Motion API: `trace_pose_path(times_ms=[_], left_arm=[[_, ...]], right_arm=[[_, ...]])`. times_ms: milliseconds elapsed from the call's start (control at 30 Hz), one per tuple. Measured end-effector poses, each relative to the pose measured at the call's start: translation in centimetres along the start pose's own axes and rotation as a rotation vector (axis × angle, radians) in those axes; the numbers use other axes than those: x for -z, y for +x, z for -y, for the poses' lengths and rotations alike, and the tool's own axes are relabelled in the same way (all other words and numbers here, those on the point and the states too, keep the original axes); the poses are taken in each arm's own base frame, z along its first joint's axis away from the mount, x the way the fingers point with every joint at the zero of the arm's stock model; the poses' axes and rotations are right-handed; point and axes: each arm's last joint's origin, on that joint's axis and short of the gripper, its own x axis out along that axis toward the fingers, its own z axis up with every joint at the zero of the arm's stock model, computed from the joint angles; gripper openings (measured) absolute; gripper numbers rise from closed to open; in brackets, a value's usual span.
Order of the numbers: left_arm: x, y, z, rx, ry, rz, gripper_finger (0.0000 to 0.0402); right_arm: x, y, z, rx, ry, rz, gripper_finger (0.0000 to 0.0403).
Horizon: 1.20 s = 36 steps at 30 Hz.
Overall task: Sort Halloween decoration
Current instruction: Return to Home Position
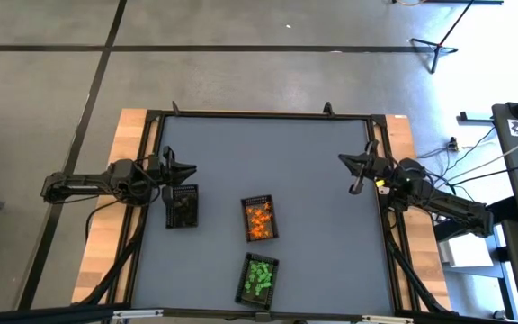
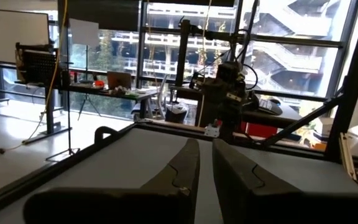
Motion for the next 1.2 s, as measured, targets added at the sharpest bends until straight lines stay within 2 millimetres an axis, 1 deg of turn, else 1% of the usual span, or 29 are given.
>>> trace_pose_path(times_ms=[233, 367, 533, 767, 1200], left_arm=[[0.1, 0.0, 0.0, 0.002, 0.002, -0.015, 0.0039], [0.2, 0.0, 0.0, -0.008, 0.003, -0.017, 0.0039], [0.2, 0.0, 0.0, -0.008, 0.003, -0.016, 0.0039], [0.2, 0.0, 0.0, -0.008, 0.002, -0.016, 0.0039], [0.2, 0.0, 0.0, -0.009, 0.001, -0.015, 0.0039]], right_arm=[[-0.1, 0.0, 0.1, 0.014, -0.007, 0.008, 0.0005], [0.0, 0.0, 0.2, 0.074, -0.001, -0.008, 0.0003], [0.6, 0.0, 0.3, 0.142, 0.020, -0.083, 0.0009], [1.3, -0.1, 0.1, 0.111, 0.020, -0.152, 0.0012], [1.3, -0.1, 0.1, 0.111, 0.021, -0.153, 0.0012]])
